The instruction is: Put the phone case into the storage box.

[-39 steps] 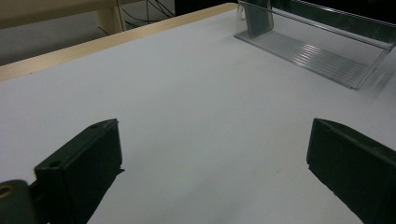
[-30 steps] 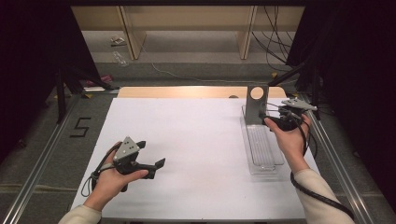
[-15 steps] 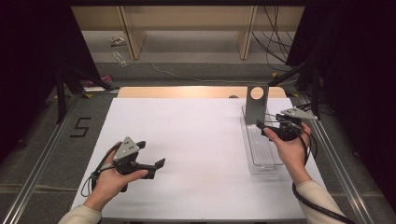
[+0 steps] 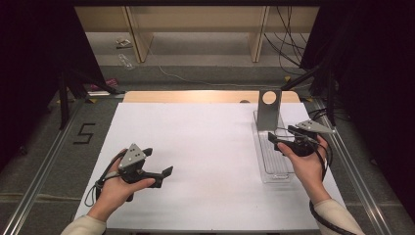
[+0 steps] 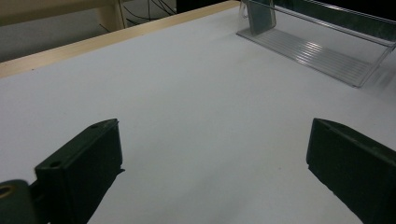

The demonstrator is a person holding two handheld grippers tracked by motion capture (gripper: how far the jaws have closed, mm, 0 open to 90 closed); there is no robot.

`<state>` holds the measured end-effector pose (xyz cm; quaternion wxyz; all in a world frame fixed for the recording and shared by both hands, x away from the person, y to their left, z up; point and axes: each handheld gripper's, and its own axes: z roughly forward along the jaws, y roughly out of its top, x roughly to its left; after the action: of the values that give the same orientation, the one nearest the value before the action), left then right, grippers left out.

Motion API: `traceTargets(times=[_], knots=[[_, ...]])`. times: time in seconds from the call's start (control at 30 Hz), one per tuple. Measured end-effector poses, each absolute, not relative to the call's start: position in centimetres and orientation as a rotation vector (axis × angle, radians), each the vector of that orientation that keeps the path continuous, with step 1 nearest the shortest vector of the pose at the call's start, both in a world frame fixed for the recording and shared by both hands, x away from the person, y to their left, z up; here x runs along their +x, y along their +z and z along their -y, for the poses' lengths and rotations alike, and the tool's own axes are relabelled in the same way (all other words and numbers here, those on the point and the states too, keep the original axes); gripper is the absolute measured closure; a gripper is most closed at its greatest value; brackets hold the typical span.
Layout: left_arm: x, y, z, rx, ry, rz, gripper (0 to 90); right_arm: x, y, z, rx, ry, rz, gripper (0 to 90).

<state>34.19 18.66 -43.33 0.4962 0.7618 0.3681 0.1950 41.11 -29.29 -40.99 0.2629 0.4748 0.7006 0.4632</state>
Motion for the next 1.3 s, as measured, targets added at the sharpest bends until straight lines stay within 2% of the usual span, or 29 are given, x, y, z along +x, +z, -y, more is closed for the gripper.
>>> traceTargets(times=[1.3], knots=[[33.4,-43.4,-19.0,1.852,0.478,-0.888,3.4,36.7,-42.0,29.9,1.221,1.349,-1.944,16.2]])
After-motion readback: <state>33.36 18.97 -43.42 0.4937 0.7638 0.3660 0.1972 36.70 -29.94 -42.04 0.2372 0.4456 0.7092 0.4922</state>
